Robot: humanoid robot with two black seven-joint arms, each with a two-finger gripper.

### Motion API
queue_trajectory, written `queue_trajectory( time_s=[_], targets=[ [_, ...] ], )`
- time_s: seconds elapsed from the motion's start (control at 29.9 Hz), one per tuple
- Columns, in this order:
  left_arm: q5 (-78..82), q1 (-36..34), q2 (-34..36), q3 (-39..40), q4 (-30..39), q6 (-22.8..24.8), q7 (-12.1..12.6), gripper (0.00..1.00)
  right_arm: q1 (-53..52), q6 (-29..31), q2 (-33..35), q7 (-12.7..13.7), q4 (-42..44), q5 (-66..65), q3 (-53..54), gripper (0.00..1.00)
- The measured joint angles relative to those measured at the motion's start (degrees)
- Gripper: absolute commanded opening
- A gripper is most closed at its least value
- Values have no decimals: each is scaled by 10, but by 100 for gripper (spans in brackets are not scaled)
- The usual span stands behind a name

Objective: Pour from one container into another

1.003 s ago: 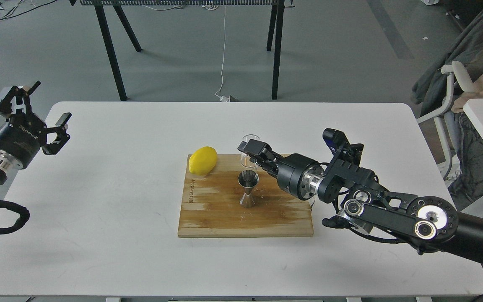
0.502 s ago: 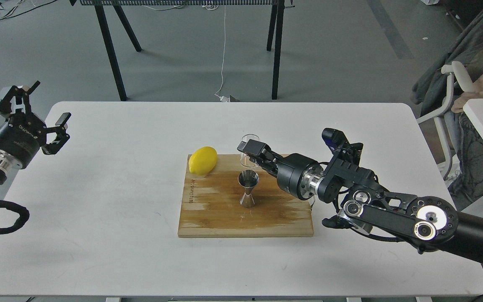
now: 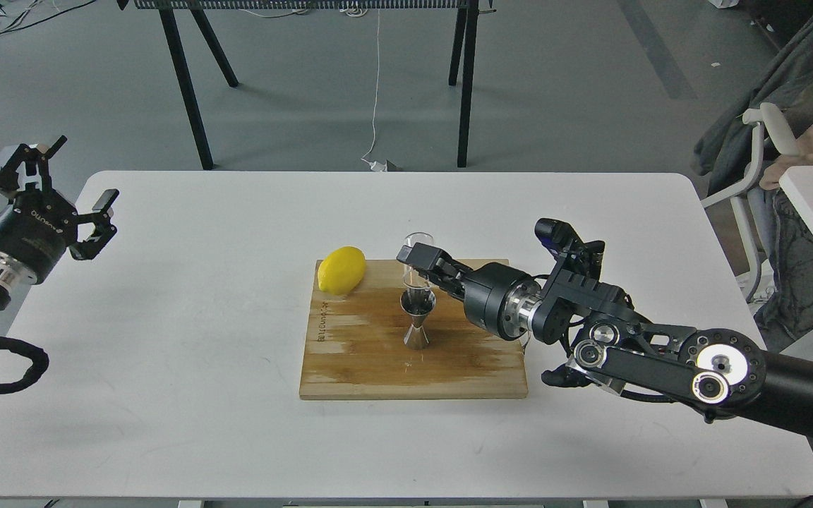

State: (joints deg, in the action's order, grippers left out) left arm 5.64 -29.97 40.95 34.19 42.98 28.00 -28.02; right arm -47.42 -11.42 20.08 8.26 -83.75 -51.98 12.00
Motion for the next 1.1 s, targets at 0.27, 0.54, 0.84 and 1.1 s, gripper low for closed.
queue_trajectory(
  time_s=[0.27, 0.54, 0.84, 1.1],
  targets=[
    [0, 0, 0, 0, 0, 0, 0, 98, -4, 1, -2, 0, 4, -12, -12, 38],
    [0, 0, 1, 1, 0, 0, 0, 98, -19, 1, -3, 0, 5, -12, -30, 38],
    [0, 0, 1, 1, 0, 0, 0, 98, -23, 1, -4, 0, 8, -6, -30, 37],
    [0, 1, 1, 0, 0, 0, 0, 98, -24, -2, -1, -13, 6, 1, -16, 37]
  ],
)
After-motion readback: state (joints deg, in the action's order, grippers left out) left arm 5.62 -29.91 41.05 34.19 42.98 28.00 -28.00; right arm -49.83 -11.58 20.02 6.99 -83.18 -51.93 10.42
